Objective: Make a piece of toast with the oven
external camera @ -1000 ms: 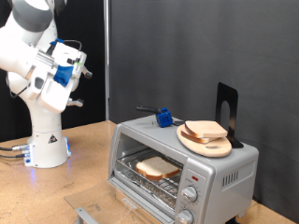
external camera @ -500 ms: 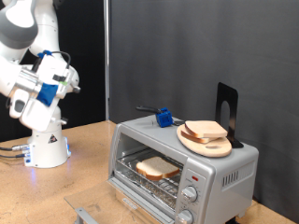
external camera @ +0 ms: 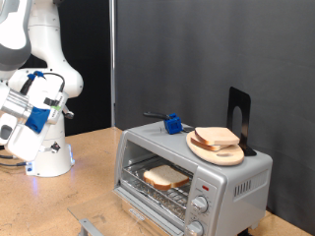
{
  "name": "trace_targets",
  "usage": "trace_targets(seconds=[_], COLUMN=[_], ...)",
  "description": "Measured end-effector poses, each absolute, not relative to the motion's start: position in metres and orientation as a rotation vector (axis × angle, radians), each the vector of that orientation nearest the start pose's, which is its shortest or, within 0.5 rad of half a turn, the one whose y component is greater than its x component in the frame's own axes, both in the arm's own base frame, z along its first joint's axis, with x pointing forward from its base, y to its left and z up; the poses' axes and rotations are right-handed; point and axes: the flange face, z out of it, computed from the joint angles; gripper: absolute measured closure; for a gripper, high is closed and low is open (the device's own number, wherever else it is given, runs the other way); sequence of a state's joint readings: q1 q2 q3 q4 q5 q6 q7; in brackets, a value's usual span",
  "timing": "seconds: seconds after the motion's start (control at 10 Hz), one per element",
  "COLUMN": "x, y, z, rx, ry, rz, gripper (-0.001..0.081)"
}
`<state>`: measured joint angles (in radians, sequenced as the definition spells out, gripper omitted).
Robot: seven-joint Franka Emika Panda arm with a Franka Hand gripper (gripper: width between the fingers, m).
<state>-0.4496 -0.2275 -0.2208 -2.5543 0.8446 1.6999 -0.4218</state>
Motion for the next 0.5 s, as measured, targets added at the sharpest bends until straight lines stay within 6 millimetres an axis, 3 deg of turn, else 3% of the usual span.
trace_targets(seconds=[0.3, 0.5], x=[0.333, 0.343], y=[-0.177, -0.188], z=[0.341, 0.325], rx=[-1.926, -1.913], ry=[0.669, 0.743], rz=[0.15, 0.163], gripper=[-0.0002, -0.0002])
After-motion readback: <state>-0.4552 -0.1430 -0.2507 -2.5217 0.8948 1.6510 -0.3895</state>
